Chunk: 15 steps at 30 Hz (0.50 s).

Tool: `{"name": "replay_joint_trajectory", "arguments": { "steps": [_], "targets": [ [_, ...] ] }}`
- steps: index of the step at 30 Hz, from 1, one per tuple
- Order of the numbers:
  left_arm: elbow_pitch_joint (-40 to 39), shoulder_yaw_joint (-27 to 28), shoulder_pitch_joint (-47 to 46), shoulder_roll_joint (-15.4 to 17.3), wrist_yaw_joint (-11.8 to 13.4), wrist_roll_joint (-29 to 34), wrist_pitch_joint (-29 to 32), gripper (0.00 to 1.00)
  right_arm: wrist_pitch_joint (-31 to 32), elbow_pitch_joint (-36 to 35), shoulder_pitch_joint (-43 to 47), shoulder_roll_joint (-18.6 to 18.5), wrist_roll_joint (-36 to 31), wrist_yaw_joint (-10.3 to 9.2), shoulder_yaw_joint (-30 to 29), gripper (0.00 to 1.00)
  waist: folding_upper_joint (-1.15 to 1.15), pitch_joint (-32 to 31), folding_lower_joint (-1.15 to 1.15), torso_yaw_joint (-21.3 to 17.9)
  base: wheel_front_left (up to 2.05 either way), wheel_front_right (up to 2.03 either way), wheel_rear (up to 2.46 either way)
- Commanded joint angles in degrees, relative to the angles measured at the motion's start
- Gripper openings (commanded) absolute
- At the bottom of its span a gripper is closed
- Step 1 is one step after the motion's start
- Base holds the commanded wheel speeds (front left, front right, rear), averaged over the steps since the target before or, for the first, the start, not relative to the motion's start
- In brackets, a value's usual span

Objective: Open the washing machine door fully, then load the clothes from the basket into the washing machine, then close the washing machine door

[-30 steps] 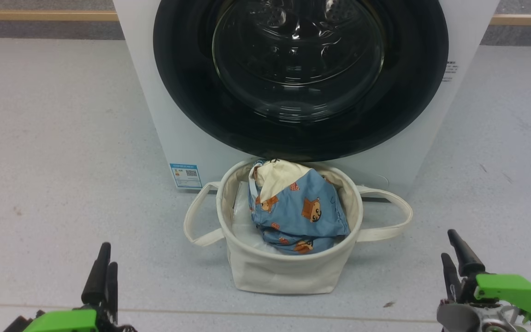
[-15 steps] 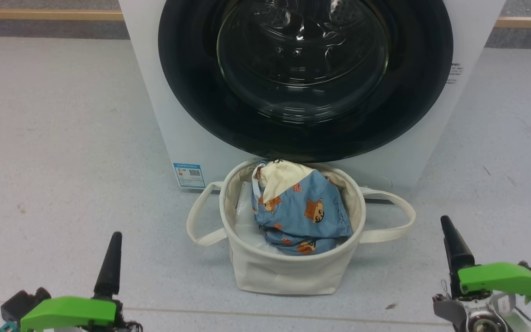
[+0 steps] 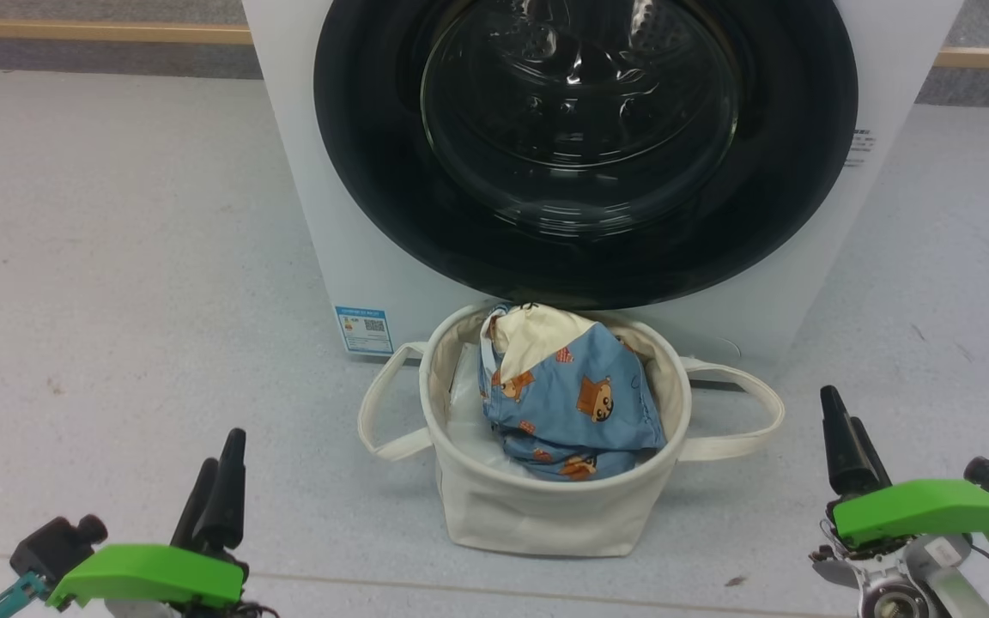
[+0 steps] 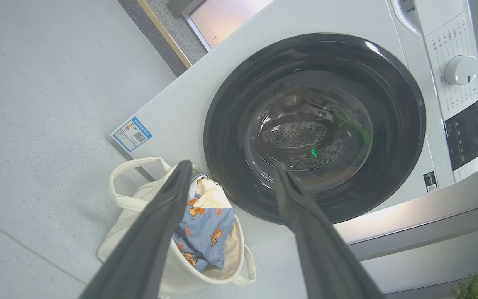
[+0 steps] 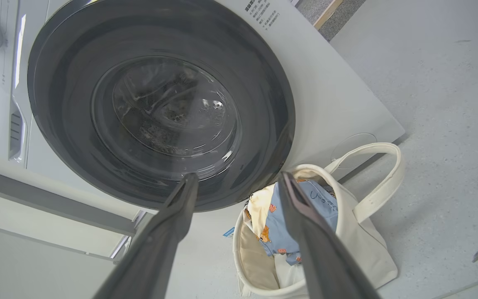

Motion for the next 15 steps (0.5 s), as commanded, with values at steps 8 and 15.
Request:
{"name": "replay_joint_trajectory", "arguments": {
  "steps": [8,15],
  "targets": [
    [-0.9,0.9,-3.3,2.5,0.1,4.8,-1.8,1.00,-0.8,-1.2,-3.0,-0.8,-7.9,0.01,-1.3,1.00,0.00,-0.3,0.00,0.3,0.00,0.00,0.00],
    [0.4,1.3,-4.0,3.0,0.8,6.5,-2.3,1.00,-1.0,-1.4,-3.5,-0.2,-13.6,0.01,-1.7,1.00,0.00,-0.5,0.00,0.5,0.00,0.00,0.00]
  ]
}}
